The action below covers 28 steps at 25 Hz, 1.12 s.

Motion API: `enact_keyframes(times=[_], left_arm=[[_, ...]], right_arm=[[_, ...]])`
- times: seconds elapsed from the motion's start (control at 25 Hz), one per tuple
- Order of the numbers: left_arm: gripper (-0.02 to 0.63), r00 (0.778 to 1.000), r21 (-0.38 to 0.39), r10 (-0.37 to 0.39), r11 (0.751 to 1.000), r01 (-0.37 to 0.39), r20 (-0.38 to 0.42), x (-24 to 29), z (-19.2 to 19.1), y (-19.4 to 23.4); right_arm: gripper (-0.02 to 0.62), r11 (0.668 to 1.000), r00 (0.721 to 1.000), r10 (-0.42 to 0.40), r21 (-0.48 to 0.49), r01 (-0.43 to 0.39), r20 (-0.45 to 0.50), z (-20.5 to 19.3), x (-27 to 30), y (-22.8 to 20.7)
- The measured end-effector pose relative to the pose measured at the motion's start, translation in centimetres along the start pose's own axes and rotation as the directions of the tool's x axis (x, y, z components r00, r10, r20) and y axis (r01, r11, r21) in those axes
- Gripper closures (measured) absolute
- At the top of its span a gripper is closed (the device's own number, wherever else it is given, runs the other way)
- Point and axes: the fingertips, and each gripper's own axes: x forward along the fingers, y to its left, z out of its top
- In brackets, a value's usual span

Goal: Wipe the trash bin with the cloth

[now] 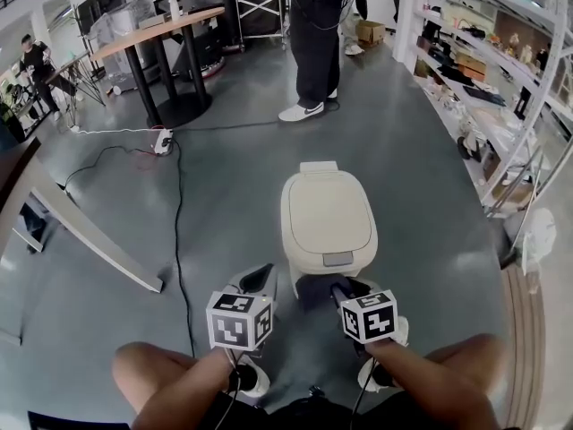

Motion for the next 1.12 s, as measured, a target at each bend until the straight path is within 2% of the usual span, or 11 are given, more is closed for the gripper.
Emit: enact_keyframes(times=[0.24,0.52,1.12], left_arm=[[0.609,1.0,0.02,-0.006,1.0,0.007,-0.025,0.3,-0.8,-0.8],[0.608,0.998,0.018,-0.031,0.999,0.032,-0.055,1.2,-1.7,-2.0],[0.609,0.997,0.036,-0.038,0.999,0.04,-0.069,2.4,-2.1,-2.9]], right_arm=[[0.497,0.999,1.0,-0.03,0.015,0.03,0.0,-0.4,-0.8,-2.1],[0.497,0.997,0.997,-0.077,-0.013,0.077,0.008,-0.7,-1.6,-4.2],[0.497,0.986,0.986,-0.166,-0.037,0.165,-0.029,-2.1,-1.3,-8.1]])
